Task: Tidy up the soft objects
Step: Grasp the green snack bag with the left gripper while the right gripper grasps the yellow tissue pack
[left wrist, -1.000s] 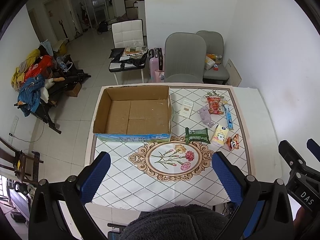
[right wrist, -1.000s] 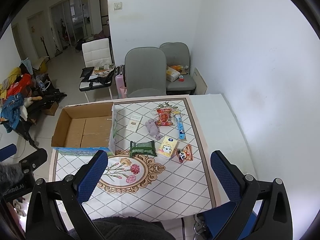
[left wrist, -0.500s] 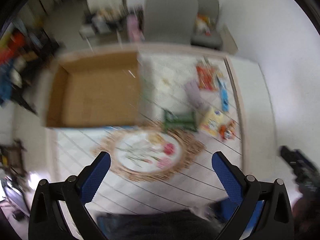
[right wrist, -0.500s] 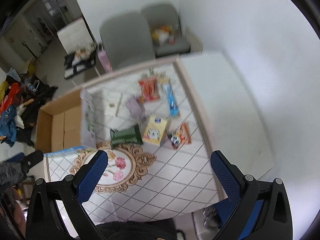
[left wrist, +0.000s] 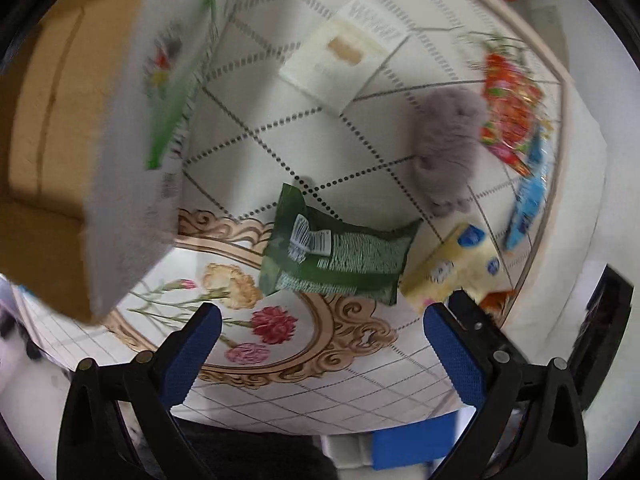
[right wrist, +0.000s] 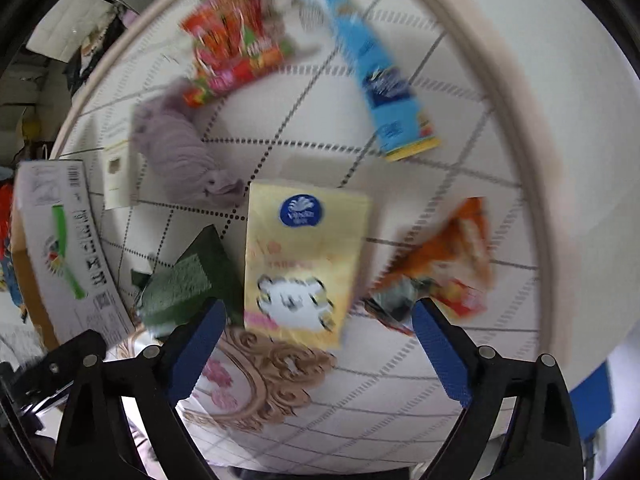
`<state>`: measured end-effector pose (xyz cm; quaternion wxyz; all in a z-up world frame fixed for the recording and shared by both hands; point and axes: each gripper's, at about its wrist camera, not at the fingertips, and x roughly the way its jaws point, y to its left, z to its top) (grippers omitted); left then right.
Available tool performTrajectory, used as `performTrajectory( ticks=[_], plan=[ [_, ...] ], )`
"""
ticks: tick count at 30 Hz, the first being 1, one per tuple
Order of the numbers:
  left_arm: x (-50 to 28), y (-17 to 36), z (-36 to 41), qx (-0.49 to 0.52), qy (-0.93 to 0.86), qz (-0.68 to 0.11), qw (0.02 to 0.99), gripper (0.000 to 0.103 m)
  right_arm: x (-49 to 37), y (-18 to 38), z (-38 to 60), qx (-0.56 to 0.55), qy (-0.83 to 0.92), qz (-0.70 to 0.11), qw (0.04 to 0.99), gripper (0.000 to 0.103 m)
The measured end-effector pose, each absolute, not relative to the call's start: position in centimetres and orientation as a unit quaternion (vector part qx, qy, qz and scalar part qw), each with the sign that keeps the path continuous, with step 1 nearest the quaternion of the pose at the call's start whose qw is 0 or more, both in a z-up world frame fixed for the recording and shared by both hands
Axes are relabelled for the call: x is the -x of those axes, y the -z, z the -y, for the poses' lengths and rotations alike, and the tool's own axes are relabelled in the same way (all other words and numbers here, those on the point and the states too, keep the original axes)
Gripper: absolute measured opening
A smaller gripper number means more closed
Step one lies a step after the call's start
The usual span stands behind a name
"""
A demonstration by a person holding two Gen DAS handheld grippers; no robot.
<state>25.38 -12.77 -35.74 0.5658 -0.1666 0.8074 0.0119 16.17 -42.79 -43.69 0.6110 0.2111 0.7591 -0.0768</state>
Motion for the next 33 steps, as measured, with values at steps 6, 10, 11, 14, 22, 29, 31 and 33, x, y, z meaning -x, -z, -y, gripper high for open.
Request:
performTrajectory(
  ticks=[6,10,11,14,22,29,31,33],
  plan=[
    [-26.1,38.9,14.2,0.164,-0.008,-0.83,0.533,0.103,-16.9,44.0,41.7,-0.136,0.069,-0.772,0.617,0.081],
    [-25.9,40.7,14.6,0.187,-0.011,-0.837,0.514,0.103,-16.6,44.5,42.0,-0.149,0.055,-0.781,0.604,0.082],
    [-26.0,41.4,14.7,0.192,-0.015,-0.84,0.508,0.103,-16.7,44.7,42.1,-0.155,0.058,-0.779,0.605,0.082],
    [-26.2,42.8,14.7,0.199,-0.035,-0.846,0.494,0.103,-17.7,45.7,41.5,-0.172,0.065,-0.776,0.604,0.094],
    [-26.5,43.9,16.4,0.146,-0.03,-0.848,0.508,0.103,-17.2,46.6,38.4,-0.072,0.045,-0.8,0.593,0.088],
    [-25.9,43.1,19.4,0.066,0.014,-0.827,0.559,0.094,-14.6,46.9,40.5,-0.12,0.037,-0.8,0.587,0.088],
    [-25.5,43.6,20.4,0.041,0.028,-0.819,0.571,0.094,-14.5,47.0,40.6,-0.13,0.045,-0.796,0.59,0.09],
    [-25.1,44.0,21.5,0.015,0.039,-0.814,0.58,0.096,-14.8,45.8,40.2,-0.121,0.047,-0.794,0.594,0.091]
  ],
)
